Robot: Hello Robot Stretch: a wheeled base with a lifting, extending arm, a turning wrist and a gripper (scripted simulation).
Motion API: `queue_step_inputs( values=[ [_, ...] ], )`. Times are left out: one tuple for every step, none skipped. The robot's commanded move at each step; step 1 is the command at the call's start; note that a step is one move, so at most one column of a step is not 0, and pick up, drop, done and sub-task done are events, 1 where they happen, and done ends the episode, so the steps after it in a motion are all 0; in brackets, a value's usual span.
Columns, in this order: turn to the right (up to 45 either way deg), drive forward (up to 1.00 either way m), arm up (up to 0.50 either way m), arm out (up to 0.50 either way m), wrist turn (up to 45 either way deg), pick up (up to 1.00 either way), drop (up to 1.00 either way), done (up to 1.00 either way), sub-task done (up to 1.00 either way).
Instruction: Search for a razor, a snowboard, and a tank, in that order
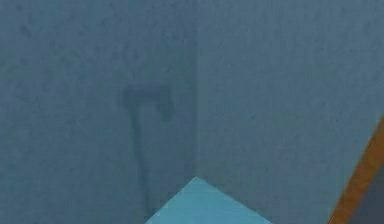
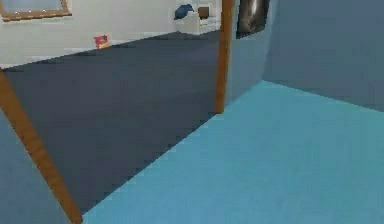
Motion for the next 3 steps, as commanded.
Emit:
queue_step_inputs(
  values=[
    [45.0,0.00,0.00,0.00,0.0,0.00,0.00,0.00,0.00],
    [39.0,0.00,0.00,0.00,0.0,0.00,0.00,0.00,0.00],
    [0.0,1.00,0.00,0.00,0.0,0.00,0.00,0.00,0.00]
  ],
)
